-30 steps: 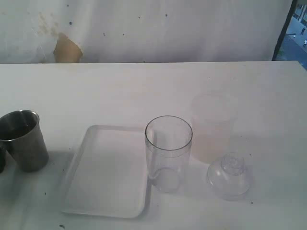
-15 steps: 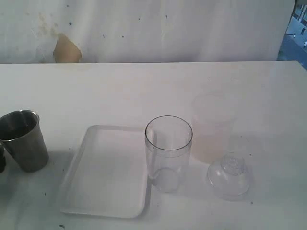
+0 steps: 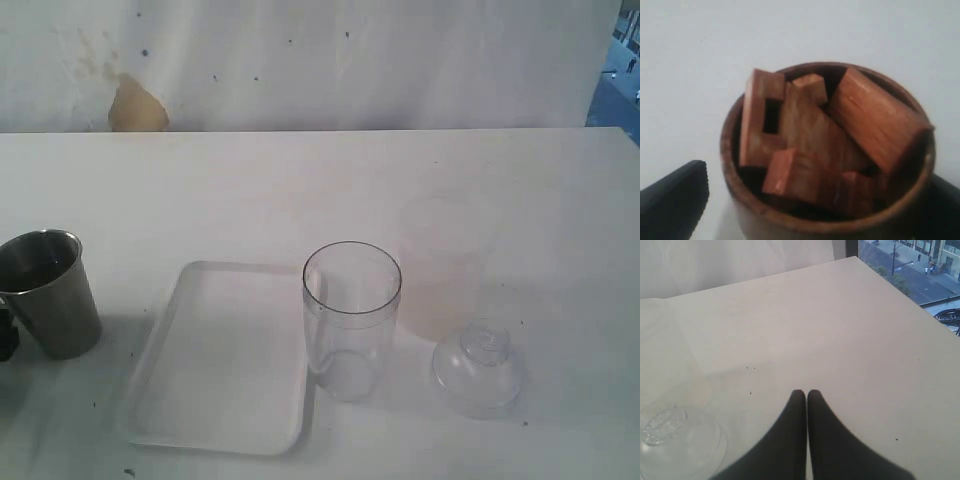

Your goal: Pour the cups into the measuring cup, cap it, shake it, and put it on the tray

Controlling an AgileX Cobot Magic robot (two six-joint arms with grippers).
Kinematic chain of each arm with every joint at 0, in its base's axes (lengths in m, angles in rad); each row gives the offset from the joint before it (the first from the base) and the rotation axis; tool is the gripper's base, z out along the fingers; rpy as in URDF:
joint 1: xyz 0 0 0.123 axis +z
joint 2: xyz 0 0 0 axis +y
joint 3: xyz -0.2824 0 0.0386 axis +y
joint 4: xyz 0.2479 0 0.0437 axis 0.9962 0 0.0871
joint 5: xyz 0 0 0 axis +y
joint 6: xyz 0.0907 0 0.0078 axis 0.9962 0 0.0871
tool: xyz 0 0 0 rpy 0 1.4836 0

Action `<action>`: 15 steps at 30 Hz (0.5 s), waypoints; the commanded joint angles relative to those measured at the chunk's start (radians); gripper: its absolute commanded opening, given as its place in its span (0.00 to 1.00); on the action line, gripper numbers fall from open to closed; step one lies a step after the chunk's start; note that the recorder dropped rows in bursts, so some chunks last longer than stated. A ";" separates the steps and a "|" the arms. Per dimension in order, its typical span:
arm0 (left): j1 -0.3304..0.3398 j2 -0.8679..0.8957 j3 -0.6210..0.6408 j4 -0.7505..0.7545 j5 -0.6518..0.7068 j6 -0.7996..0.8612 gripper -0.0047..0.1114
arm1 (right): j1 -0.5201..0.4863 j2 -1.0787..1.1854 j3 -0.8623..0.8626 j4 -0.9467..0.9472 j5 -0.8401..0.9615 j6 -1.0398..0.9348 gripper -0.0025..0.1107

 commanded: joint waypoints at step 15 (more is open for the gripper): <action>-0.003 -0.018 -0.002 -0.015 0.064 0.005 0.04 | 0.003 -0.005 0.003 0.000 -0.013 0.004 0.02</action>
